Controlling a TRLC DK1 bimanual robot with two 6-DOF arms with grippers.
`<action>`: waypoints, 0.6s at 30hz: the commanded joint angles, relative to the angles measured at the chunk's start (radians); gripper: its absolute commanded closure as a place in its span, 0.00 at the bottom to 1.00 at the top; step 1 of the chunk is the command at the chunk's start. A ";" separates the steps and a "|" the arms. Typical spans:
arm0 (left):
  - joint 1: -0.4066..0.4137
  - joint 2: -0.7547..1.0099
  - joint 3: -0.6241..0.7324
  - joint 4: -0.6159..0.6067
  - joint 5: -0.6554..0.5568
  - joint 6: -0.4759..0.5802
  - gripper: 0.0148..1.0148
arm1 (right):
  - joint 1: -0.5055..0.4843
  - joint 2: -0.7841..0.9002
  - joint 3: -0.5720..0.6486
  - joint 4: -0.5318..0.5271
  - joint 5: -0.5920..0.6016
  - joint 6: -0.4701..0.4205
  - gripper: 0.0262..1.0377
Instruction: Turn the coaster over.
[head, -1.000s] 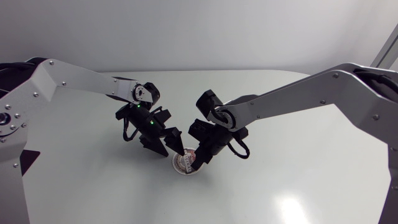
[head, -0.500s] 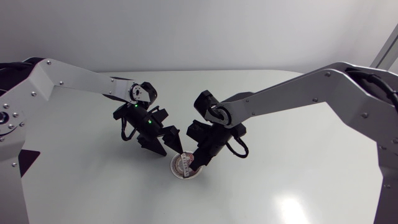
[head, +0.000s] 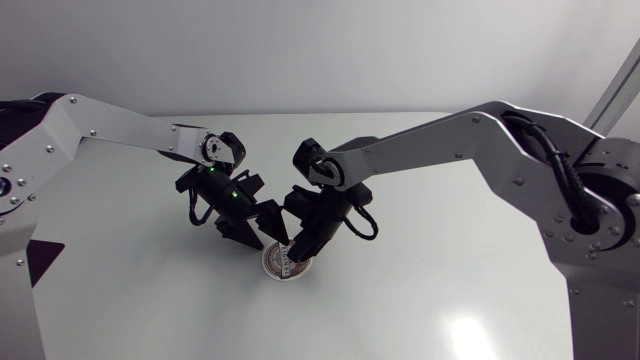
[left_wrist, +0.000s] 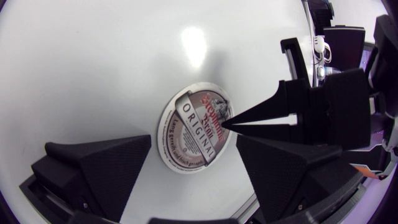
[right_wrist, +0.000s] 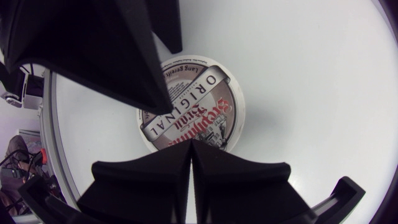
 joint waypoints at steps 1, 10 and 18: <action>0.013 0.015 -0.040 -0.014 -0.026 -0.015 0.05 | -0.022 0.045 0.031 -0.017 0.006 0.013 0.98; 0.053 -0.012 -0.046 -0.008 -0.048 -0.019 0.06 | -0.028 0.001 0.020 -0.010 -0.020 0.009 0.98; 0.050 -0.023 -0.046 -0.009 -0.045 -0.019 0.06 | -0.033 -0.085 -0.045 -0.006 -0.017 0.002 0.98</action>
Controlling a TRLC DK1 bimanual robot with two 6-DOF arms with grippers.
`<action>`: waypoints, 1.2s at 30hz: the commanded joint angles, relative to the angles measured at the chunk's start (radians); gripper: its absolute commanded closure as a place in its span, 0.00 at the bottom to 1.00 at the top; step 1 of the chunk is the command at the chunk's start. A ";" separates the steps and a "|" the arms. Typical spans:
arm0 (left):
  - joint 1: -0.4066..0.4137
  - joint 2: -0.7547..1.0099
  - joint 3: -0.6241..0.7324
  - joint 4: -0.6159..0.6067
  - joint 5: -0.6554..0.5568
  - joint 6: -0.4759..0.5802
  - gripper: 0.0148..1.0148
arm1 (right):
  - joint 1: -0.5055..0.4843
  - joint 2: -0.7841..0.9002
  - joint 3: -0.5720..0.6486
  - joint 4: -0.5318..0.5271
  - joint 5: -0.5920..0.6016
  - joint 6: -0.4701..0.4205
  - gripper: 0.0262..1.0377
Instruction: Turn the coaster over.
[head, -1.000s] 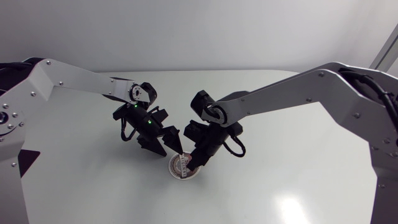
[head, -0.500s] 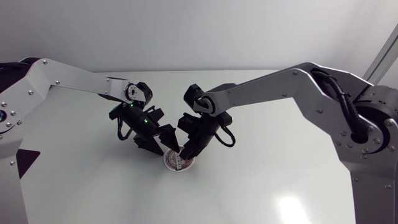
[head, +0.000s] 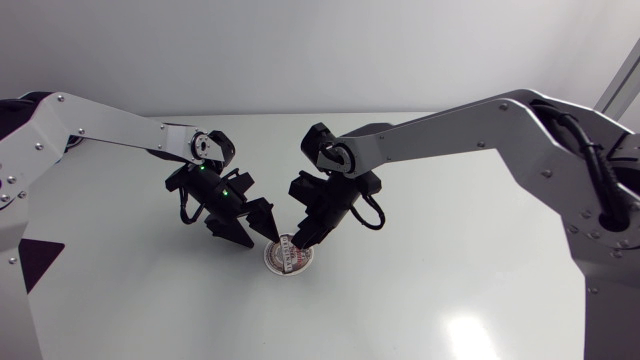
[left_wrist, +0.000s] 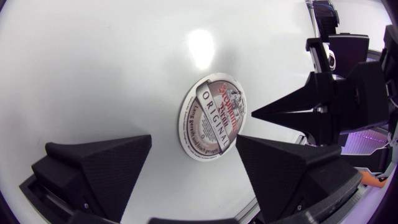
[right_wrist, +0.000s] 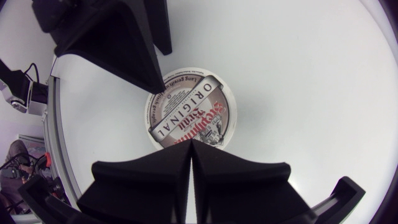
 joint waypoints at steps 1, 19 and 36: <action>0.002 -0.007 -0.035 -0.009 -0.014 -0.019 0.06 | -0.003 -0.032 -0.056 0.000 -0.006 0.002 0.98; -0.033 -0.004 -0.050 -0.008 0.014 -0.024 0.06 | 0.030 0.036 -0.085 0.045 -0.009 0.005 0.98; -0.062 0.013 -0.053 -0.014 0.023 -0.030 0.06 | 0.024 0.054 -0.077 0.039 -0.038 0.002 0.98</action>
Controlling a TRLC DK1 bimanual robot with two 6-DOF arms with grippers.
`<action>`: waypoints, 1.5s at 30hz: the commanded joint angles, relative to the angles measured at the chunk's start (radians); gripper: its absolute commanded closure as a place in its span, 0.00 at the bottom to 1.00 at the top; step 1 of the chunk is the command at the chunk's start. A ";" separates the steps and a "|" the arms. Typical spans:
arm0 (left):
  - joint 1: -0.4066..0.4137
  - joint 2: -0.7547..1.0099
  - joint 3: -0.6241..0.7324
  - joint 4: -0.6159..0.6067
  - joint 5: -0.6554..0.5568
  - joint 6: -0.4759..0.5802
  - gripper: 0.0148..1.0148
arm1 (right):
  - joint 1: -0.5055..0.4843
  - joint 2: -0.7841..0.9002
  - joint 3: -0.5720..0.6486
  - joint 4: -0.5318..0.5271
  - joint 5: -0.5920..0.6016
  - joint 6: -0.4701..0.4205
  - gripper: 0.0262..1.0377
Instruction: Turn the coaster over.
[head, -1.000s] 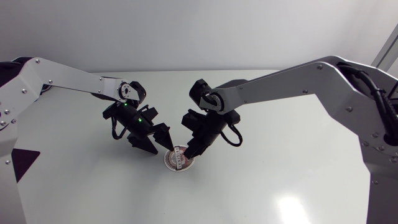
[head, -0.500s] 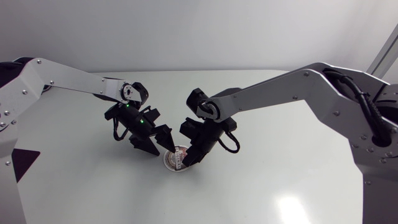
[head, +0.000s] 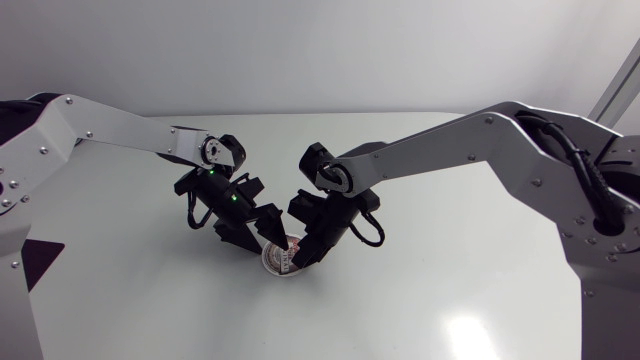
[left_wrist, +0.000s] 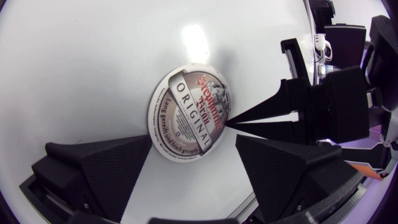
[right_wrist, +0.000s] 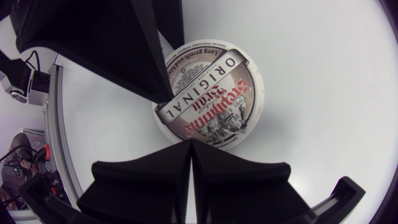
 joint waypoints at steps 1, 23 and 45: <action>-0.009 0.021 -0.034 -0.012 -0.002 -0.026 0.06 | -0.002 0.040 0.007 -0.010 -0.005 0.003 0.98; -0.052 0.014 -0.026 -0.018 0.211 0.012 0.09 | 0.001 0.037 -0.001 -0.010 -0.013 0.001 0.98; -0.047 0.028 -0.028 -0.009 0.238 0.032 0.14 | -0.024 -0.152 -0.056 -0.040 -0.016 0.000 0.98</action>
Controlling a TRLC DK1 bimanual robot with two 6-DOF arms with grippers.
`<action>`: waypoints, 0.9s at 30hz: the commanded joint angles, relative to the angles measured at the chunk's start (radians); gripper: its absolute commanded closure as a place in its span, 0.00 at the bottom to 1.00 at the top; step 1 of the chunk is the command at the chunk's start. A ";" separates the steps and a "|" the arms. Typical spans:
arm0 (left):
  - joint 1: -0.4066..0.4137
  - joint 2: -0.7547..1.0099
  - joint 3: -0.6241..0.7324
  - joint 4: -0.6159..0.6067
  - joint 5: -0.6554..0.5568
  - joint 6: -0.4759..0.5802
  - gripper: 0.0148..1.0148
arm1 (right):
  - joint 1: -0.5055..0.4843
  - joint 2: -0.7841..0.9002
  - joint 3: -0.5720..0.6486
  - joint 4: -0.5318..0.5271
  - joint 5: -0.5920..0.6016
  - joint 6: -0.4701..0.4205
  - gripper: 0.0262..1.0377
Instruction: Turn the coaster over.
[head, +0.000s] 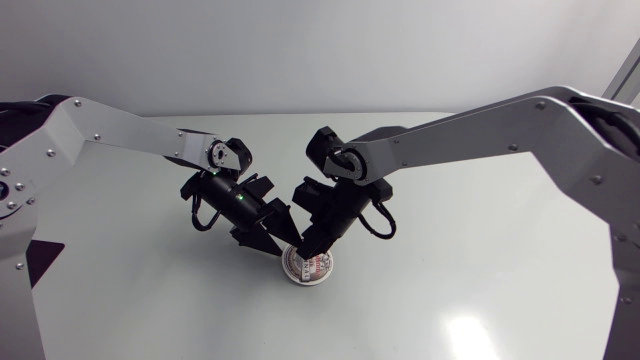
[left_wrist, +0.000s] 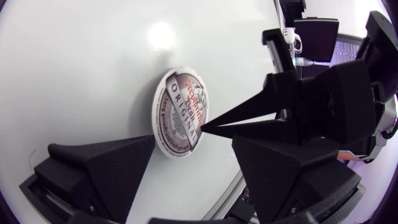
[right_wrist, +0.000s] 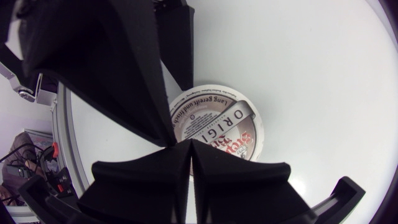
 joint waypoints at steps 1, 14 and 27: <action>-0.016 0.022 -0.022 -0.009 0.021 0.009 0.15 | -0.011 -0.053 -0.032 -0.010 -0.005 0.000 0.98; -0.019 0.015 -0.028 -0.008 0.020 0.009 0.14 | -0.129 -0.092 -0.176 0.016 -0.006 -0.066 0.98; -0.026 0.012 -0.033 -0.008 0.020 0.009 0.14 | -0.109 -0.063 -0.293 0.082 -0.020 -0.069 0.98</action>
